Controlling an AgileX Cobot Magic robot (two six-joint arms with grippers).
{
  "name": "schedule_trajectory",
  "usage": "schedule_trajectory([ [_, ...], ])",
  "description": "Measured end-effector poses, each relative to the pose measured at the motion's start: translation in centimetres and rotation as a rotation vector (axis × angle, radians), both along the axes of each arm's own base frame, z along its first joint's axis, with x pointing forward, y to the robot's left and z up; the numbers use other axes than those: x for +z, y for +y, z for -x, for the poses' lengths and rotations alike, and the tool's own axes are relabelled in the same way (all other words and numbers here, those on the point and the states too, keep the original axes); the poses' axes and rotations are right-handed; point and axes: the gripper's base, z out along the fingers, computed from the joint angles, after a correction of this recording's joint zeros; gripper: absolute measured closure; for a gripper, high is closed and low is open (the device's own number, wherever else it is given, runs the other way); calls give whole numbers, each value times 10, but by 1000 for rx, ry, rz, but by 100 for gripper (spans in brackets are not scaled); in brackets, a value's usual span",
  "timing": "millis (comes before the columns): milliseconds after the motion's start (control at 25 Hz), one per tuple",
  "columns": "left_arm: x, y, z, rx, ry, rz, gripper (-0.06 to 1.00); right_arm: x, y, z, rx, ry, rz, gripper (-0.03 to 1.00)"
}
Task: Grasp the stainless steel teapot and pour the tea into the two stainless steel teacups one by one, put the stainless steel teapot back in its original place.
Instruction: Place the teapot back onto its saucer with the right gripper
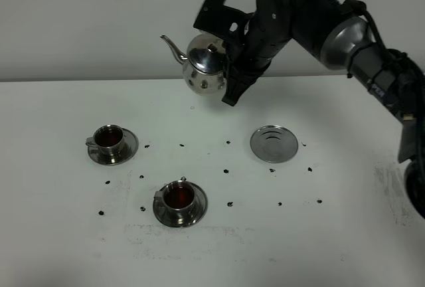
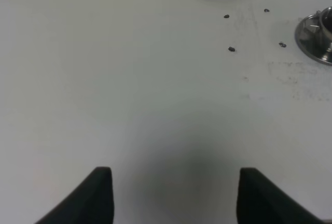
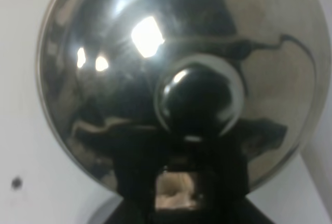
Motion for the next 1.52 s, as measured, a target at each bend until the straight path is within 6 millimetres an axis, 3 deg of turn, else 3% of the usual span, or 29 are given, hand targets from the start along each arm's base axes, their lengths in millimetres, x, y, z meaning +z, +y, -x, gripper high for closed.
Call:
schedule_trajectory([
  [280,0,0,0,1,0,1,41,-12,-65,23,-321,104,-75,79],
  [440,0,0,0,0,0,0,41,-24,-83,35,-586,166,-188,79],
  [800,0,0,0,0,0,0,41,-51,-86,42,-805,229,-302,79],
  [1360,0,0,0,0,0,0,41,-70,-68,52,-798,270,-337,79],
  [1520,0,0,0,0,0,0,41,-86,-67,50,-796,286,-304,79],
])
